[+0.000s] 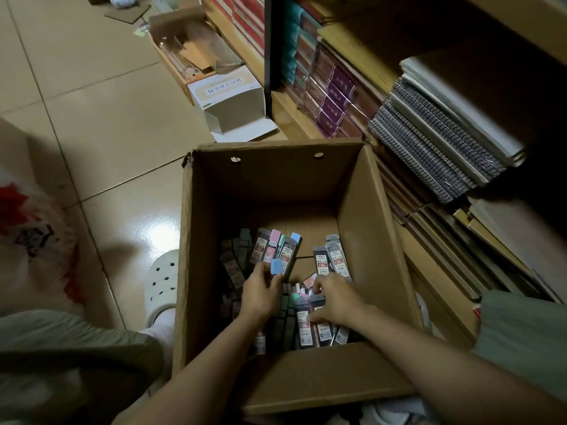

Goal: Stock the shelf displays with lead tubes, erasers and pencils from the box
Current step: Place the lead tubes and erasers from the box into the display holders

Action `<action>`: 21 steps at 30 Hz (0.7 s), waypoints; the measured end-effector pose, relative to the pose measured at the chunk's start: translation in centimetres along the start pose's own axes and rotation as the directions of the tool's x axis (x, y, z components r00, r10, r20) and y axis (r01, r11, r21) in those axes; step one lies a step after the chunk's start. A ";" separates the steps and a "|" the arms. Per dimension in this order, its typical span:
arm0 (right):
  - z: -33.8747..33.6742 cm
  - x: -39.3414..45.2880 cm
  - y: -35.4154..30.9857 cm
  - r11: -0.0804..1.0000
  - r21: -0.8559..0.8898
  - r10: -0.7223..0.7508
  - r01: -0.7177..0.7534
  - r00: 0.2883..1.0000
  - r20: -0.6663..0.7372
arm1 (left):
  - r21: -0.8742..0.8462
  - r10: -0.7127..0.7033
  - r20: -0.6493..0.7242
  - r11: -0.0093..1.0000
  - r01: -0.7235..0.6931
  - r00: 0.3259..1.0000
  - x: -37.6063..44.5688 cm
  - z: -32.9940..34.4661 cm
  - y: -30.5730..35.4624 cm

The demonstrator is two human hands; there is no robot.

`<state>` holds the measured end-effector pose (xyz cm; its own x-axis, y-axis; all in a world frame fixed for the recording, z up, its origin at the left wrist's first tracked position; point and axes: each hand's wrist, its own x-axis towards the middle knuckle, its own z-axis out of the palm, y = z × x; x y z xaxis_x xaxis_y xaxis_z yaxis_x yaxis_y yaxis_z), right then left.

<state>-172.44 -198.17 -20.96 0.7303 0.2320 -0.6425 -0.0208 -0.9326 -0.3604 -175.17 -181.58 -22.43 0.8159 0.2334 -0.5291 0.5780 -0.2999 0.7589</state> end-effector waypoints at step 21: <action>1.7 2.0 -2.2 0.993 -0.103 -0.060 0.053 0.996 -0.069 | -0.519 -0.275 0.092 0.807 0.282 0.957 0.2 -1.5 -0.1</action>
<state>-172.08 -195.15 -22.60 0.7754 0.2682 -0.5717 0.0882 -0.9424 -0.3225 -175.05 -180.14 -22.07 0.6232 0.2205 -0.7504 0.6871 0.3040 0.6599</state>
